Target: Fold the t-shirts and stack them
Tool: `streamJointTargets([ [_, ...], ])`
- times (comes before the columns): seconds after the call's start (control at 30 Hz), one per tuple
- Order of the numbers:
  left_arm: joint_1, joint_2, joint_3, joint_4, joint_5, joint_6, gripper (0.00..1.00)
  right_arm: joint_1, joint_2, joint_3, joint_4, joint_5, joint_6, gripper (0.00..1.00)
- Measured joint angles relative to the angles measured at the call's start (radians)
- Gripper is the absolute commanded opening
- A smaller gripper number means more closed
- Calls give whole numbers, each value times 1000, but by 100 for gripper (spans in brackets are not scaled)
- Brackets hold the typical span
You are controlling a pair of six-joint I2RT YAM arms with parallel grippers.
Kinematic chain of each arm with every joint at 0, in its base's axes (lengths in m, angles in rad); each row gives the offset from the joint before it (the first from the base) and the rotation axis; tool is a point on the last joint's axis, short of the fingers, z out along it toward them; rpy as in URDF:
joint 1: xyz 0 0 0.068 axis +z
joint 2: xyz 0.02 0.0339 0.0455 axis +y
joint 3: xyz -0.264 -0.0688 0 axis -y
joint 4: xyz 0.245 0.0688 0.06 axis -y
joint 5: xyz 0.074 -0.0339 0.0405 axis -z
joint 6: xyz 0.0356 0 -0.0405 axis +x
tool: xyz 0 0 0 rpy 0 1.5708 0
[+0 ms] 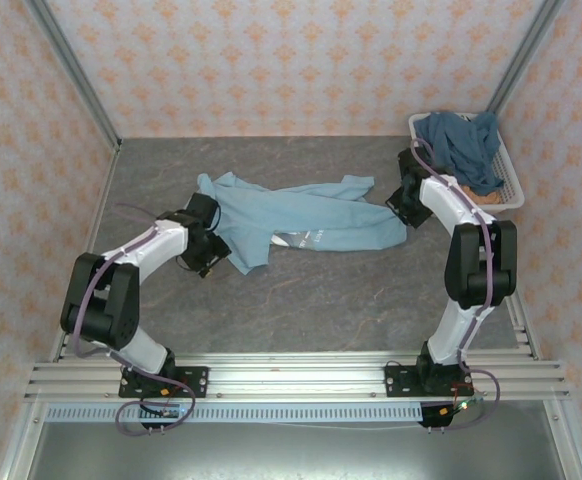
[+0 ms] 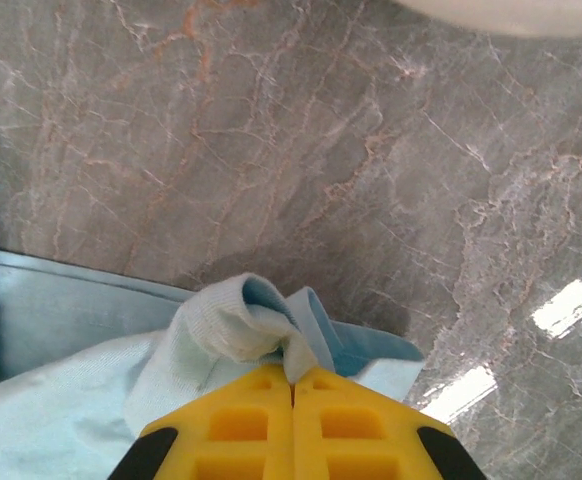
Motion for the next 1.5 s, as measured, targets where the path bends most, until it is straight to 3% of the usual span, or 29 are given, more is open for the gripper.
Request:
streamJointTargets([
  [0.1, -6, 34, 18, 49, 0, -8, 48, 0, -11, -21, 1, -5, -3, 0],
  [0.2, -11, 86, 32, 82, 2, -16, 40, 0, -13, -29, 2, -12, -7, 0],
  [0.33, -13, 163, 59, 85, -6, -11, 4, 0, -14, -29, 2, -15, -7, 0],
  [0.37, -11, 165, 64, 64, -12, -8, 0, 0, -15, -29, 2, -15, -7, 0],
  [0.53, -13, 127, 76, 33, -50, 26, 0, 0, -28, -29, 2, -14, -11, 0],
  [0.8, -7, -82, 61, -118, -99, 145, 0, 0, -54, -29, -3, -14, -38, 0],
  [0.83, -3, -95, 49, -129, -100, 161, 0, 1, -56, -29, -6, -14, -42, 0],
  [0.97, 23, -92, -2, -174, -101, 213, 44, 13, -64, -29, -24, -14, -53, 0],
  [1.03, 27, -89, -21, -207, -117, 223, 55, 27, -79, -41, -28, -13, -60, 0],
  [1.23, 14, -198, -91, -235, -155, 249, 61, 44, -131, -114, -38, -11, -68, 0],
  [1.33, -1, -250, -121, -232, -129, 245, 66, 44, -132, -115, -39, -11, -73, 0],
  [1.5, -19, -208, -139, -179, -59, 214, 67, 44, -133, -117, -39, -11, -75, 0],
])
